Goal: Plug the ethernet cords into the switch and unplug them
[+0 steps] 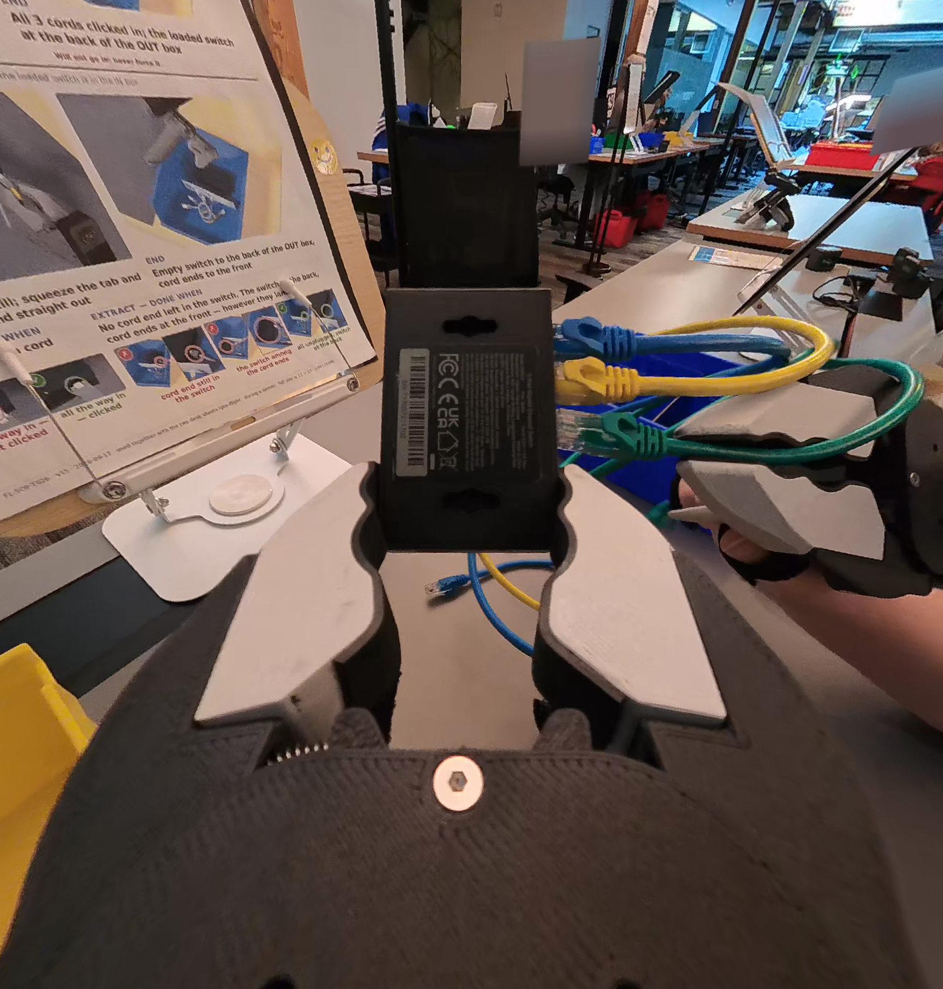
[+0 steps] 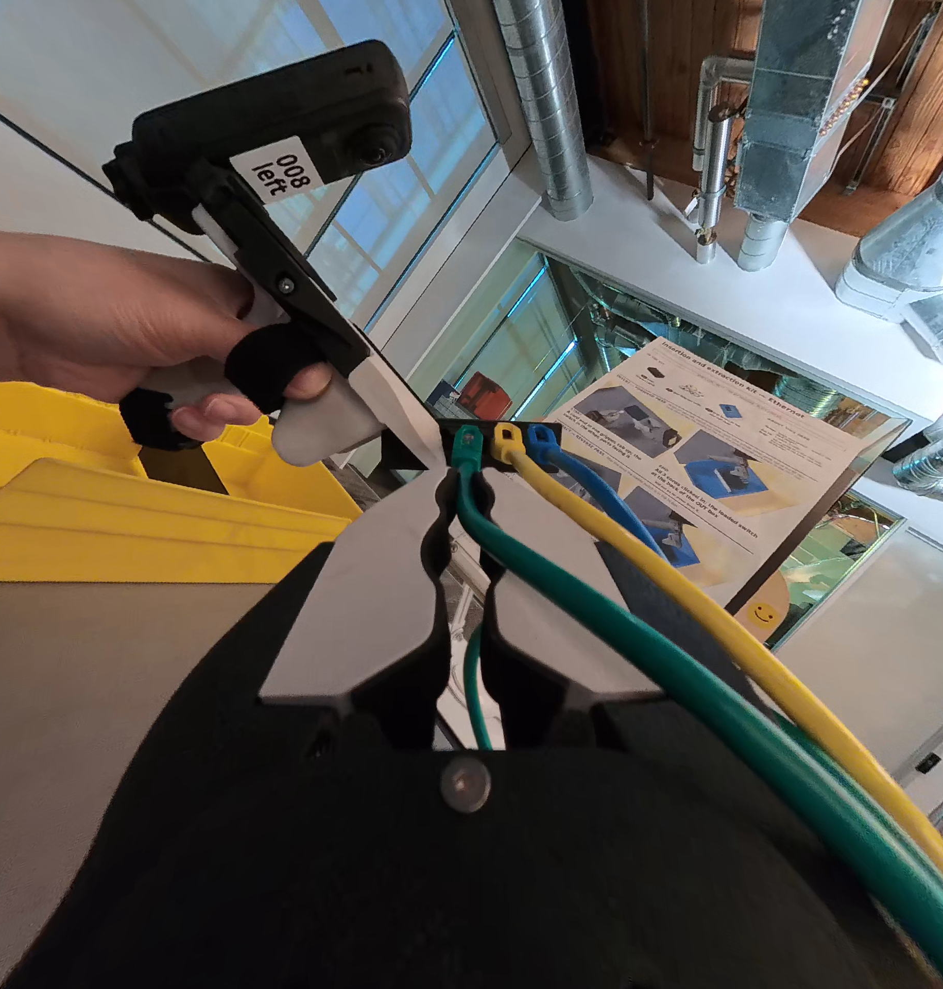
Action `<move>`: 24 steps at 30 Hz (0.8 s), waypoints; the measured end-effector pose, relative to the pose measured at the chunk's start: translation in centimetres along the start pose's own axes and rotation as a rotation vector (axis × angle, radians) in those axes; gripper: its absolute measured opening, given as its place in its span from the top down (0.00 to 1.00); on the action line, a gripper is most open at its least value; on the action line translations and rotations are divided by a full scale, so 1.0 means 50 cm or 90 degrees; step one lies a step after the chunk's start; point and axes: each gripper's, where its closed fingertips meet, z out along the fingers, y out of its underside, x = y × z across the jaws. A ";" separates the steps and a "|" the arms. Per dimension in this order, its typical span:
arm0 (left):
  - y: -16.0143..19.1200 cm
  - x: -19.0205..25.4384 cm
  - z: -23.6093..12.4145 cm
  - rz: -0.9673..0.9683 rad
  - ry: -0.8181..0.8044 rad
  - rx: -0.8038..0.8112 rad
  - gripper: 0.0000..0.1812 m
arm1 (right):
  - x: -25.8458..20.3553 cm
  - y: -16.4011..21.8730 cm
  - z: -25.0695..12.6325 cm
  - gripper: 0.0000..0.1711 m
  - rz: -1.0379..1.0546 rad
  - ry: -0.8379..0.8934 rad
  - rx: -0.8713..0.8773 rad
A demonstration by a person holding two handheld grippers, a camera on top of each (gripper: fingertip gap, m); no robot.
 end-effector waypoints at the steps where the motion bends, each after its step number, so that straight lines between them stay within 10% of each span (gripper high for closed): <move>1: -0.003 0.000 -0.001 -0.005 0.000 0.006 0.67 | 0.000 -0.001 0.000 0.96 0.004 0.000 0.001; 24: -0.026 0.005 -0.008 0.036 -0.036 0.056 0.67 | 0.007 -0.006 0.008 0.96 0.078 -0.020 -0.028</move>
